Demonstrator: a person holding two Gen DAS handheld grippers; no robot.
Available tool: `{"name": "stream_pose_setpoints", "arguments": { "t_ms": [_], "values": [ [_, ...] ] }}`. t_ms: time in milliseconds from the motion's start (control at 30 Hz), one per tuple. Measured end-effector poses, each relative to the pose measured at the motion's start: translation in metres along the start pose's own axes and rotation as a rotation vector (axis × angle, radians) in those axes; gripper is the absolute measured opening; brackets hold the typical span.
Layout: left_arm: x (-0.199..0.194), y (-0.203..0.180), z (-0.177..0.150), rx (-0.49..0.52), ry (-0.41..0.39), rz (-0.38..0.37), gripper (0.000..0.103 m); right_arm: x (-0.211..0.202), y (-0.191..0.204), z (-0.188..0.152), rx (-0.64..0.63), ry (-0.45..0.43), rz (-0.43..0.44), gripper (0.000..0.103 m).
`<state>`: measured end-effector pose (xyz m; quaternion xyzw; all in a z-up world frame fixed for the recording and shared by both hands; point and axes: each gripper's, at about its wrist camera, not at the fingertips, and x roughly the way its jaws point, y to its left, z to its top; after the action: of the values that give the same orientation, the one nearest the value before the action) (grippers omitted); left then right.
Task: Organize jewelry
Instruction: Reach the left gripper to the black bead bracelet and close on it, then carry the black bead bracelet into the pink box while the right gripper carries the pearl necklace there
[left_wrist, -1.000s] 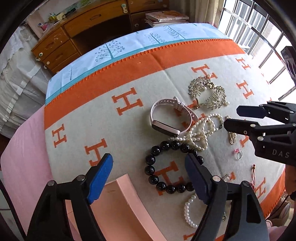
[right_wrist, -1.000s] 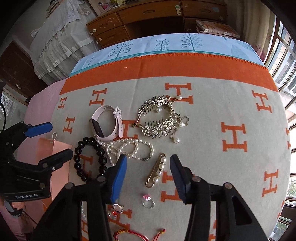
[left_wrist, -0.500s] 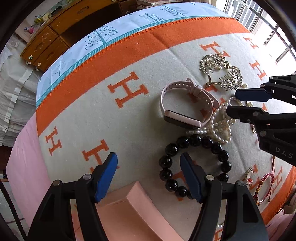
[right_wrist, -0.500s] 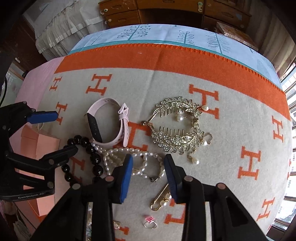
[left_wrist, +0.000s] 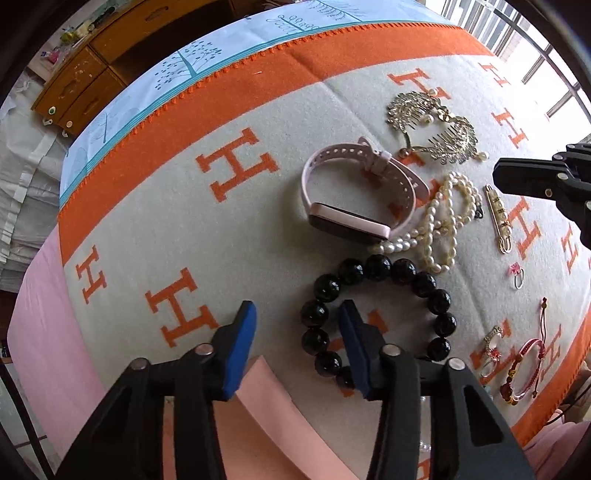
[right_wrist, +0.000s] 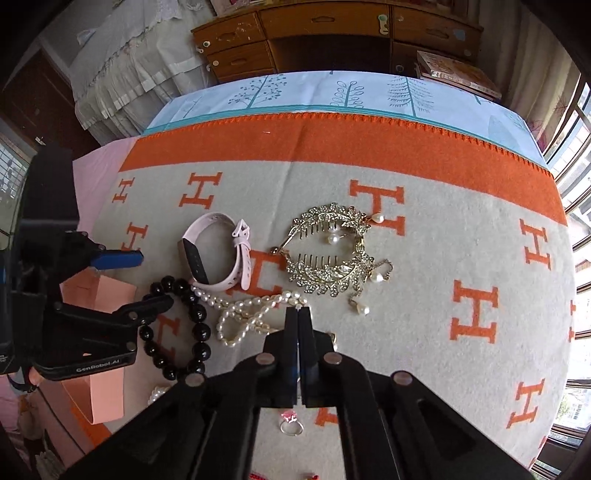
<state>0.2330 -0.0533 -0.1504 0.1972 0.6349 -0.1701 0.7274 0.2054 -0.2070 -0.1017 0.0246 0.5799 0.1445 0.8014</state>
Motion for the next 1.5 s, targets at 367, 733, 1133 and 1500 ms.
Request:
{"name": "stream_pose_setpoints", "arguments": {
  "t_ms": [367,733,1133,1500],
  "values": [
    [-0.004,-0.027,-0.010,-0.059,0.003,-0.007,0.013,0.032,-0.005,0.006,0.135,0.095,0.144,0.002],
    [-0.002,-0.012,-0.020,-0.109,0.027,-0.028,0.014,0.044,0.020,0.014,0.158,0.093,0.031,0.034],
    [-0.004,-0.013,-0.023,-0.117,0.014,-0.006,0.040,0.043,0.032,0.007,0.041,0.068,-0.120,0.005],
    [-0.006,-0.034,-0.015,-0.093,-0.015,-0.079,0.013,-0.002,0.008,-0.008,0.131,-0.018,0.035,0.005]
  ]
}}
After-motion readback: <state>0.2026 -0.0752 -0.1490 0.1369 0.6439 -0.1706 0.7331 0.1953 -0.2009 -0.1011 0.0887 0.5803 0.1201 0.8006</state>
